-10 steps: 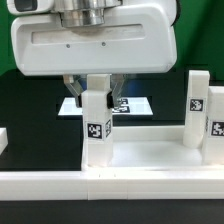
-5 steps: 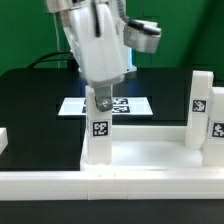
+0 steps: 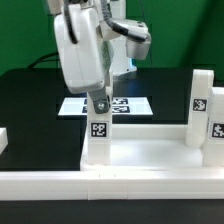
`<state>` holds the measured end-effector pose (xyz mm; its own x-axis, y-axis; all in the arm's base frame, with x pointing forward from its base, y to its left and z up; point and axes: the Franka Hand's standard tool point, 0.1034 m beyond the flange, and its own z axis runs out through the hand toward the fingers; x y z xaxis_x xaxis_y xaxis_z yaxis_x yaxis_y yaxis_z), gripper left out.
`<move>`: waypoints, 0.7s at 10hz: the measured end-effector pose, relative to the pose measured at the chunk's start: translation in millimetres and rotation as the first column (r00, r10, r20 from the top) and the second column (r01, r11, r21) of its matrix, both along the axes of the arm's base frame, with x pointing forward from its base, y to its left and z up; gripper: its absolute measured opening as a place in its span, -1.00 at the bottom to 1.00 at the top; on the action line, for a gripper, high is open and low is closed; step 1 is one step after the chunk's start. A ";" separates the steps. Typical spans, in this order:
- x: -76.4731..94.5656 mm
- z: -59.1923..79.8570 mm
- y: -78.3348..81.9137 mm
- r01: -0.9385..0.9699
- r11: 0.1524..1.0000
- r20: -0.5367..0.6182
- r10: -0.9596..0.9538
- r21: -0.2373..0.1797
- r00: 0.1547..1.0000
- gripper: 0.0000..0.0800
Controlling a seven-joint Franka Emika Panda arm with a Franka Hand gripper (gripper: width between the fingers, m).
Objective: Assemble desk
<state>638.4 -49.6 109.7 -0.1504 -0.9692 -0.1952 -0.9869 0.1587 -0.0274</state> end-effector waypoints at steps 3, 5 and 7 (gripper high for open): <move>1.0 -1.0 -2.6 0.287 0.958 -0.035 -0.286 0.010 0.958 -0.23; 0.4 -1.5 -2.0 0.315 0.949 -0.039 -0.315 0.004 0.948 -0.06; 0.4 -1.7 -1.6 0.300 0.954 -0.036 -0.300 0.004 0.953 0.28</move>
Offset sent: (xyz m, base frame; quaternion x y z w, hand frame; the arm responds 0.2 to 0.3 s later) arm -0.0052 -0.0027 -0.0064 0.0221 0.0250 0.2092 0.9773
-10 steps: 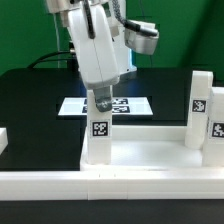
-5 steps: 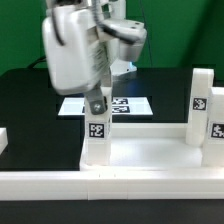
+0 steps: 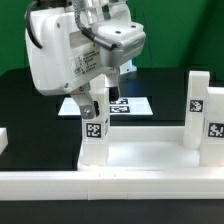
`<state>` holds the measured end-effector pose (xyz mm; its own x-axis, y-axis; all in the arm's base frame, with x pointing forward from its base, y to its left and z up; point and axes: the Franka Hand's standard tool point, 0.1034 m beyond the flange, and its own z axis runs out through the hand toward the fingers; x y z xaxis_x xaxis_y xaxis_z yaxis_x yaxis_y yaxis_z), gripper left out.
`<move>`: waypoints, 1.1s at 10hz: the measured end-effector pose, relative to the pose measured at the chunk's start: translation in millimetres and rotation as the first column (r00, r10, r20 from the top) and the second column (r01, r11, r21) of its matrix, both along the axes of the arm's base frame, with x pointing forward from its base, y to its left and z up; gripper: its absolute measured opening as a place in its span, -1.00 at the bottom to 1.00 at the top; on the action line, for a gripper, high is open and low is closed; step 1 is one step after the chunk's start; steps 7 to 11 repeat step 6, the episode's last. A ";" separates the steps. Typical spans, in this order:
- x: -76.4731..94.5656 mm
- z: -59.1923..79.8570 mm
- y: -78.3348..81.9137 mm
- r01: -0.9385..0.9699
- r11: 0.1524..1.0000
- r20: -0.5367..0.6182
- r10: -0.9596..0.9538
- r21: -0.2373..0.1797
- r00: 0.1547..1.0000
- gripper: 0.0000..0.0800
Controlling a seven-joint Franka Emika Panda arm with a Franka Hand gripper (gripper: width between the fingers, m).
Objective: Assemble desk
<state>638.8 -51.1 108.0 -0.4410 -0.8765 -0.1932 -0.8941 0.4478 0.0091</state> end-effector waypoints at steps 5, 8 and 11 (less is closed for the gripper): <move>11.9 61.2 15.7 -0.049 0.999 0.080 0.047 0.024 0.996 0.62; 11.3 57.9 16.8 -0.051 0.998 0.075 0.049 0.023 0.996 0.62; 11.3 57.9 16.8 -0.051 0.998 0.075 0.049 0.023 0.996 0.62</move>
Offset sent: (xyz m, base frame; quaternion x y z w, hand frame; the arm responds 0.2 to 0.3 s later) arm 0.0186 0.0115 0.0881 -0.0208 -0.0446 -0.0234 0.9985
